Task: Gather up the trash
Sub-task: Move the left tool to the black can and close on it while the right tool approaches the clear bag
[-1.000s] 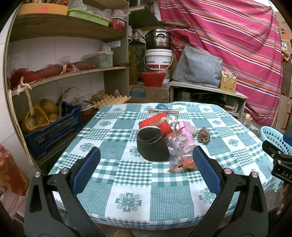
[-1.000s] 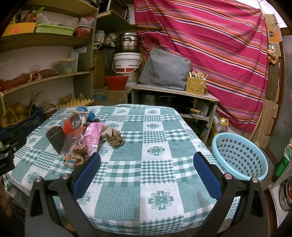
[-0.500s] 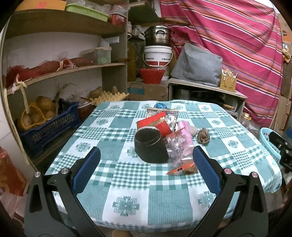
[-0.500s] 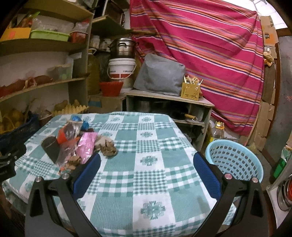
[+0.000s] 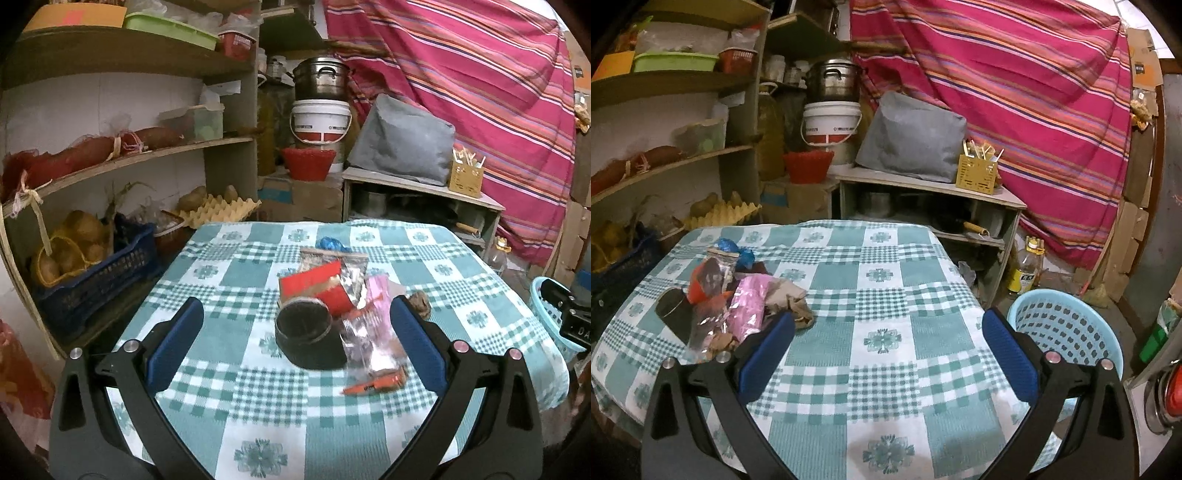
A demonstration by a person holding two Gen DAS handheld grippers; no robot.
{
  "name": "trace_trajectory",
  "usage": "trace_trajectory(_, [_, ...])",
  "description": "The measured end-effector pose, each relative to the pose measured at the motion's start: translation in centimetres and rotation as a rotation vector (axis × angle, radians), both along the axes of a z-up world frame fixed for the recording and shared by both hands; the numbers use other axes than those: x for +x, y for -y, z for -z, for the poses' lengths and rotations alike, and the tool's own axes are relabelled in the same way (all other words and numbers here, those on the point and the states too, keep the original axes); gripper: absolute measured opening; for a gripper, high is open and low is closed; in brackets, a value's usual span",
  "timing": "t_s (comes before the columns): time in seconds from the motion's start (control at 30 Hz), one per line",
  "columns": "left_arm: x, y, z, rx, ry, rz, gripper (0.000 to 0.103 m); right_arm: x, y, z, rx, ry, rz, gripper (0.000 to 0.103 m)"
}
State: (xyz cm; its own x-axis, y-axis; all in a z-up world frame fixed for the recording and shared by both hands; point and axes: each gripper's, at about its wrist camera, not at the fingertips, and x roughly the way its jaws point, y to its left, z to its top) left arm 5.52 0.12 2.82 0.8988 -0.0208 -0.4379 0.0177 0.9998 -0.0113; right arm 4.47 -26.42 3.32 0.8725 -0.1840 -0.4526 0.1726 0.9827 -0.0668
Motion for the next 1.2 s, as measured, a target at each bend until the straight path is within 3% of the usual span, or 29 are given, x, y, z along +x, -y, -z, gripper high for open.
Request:
trace_trajectory(0.23, [1.5, -0.1, -1.0, 0.038, 0.036, -0.013, 0.098, 1.8, 0.0, -1.2, 0.022, 0.009, -0.016, 0.099])
trace_trajectory(0.37, [2.6, -0.9, 0.1, -0.010, -0.022, 0.021, 0.098, 3.0, -0.1, -0.5, 0.016, -0.007, -0.013, 0.099])
trace_trajectory(0.8, [3.9, -2.0, 3.7, 0.083, -0.079, -0.015, 0.098, 5.2, 0.7, 3.5, 0.069, -0.095, -0.002, 0.099])
trace_trajectory(1.2, [6.1, -2.0, 5.8, 0.057, -0.195, 0.030, 0.098, 5.5, 0.2, 4.5, 0.023, -0.114, -0.005, 0.099])
